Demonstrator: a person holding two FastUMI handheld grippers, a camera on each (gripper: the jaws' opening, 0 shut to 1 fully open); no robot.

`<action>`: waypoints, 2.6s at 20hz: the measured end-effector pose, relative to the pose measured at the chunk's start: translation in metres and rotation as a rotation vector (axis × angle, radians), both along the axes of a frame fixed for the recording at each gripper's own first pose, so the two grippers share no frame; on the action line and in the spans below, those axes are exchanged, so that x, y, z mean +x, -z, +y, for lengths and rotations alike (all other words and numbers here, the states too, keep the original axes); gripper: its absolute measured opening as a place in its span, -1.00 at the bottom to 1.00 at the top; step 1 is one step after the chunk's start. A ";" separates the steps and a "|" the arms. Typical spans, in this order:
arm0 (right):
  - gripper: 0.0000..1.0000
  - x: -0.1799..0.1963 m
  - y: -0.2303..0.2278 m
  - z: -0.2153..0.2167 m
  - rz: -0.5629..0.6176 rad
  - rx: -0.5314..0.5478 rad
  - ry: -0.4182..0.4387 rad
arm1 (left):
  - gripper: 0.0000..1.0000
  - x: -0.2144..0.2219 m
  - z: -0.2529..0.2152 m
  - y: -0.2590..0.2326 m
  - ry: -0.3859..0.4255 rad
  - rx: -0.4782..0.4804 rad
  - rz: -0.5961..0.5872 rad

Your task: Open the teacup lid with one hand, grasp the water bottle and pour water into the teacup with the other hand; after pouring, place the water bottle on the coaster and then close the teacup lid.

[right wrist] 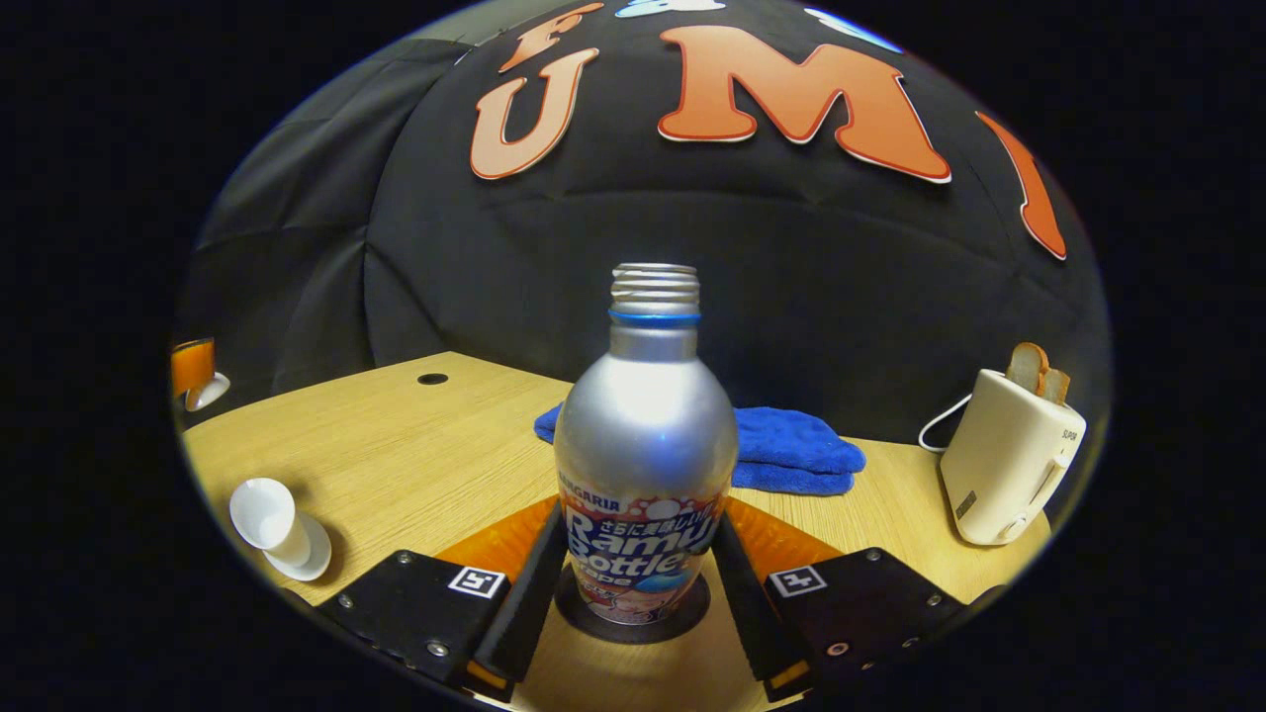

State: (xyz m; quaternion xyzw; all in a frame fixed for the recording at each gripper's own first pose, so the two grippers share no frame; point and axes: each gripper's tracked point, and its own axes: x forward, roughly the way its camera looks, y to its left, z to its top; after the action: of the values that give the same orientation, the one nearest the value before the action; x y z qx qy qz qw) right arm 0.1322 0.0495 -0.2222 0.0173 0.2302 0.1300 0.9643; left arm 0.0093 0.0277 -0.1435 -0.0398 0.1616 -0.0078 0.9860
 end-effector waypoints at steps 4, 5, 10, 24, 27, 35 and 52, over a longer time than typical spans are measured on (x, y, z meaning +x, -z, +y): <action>0.89 -0.003 0.004 0.000 0.023 0.040 -0.005 | -0.29 0.004 -0.016 0.005 0.030 -0.030 0.017; 0.95 -0.004 0.001 -0.002 0.017 0.046 -0.003 | -0.29 0.005 -0.019 0.007 0.034 -0.035 0.020; 0.96 -0.019 -0.024 -0.010 -0.030 0.049 -0.014 | -0.28 0.007 -0.034 0.012 0.063 -0.072 0.033; 0.95 -0.082 -0.070 -0.060 -0.151 0.033 0.048 | -0.34 -0.004 -0.075 0.060 0.095 -0.037 0.095; 0.95 -0.089 -0.070 -0.066 -0.155 0.042 0.060 | -0.29 -0.009 -0.076 0.068 0.089 -0.031 0.113; 0.95 -0.102 -0.081 -0.075 -0.177 0.048 0.081 | -0.20 -0.011 -0.077 0.071 0.095 0.002 0.118; 0.94 -0.124 -0.185 -0.089 -0.407 0.037 0.144 | 0.63 0.009 -0.091 -0.075 0.125 0.018 -0.184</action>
State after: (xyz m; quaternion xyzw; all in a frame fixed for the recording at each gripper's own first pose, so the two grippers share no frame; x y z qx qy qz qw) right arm 0.0078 -0.0399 -0.0373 0.0250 0.0265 0.0656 0.9972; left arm 0.0182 -0.0634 -0.0681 -0.0200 0.0727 -0.0714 0.9946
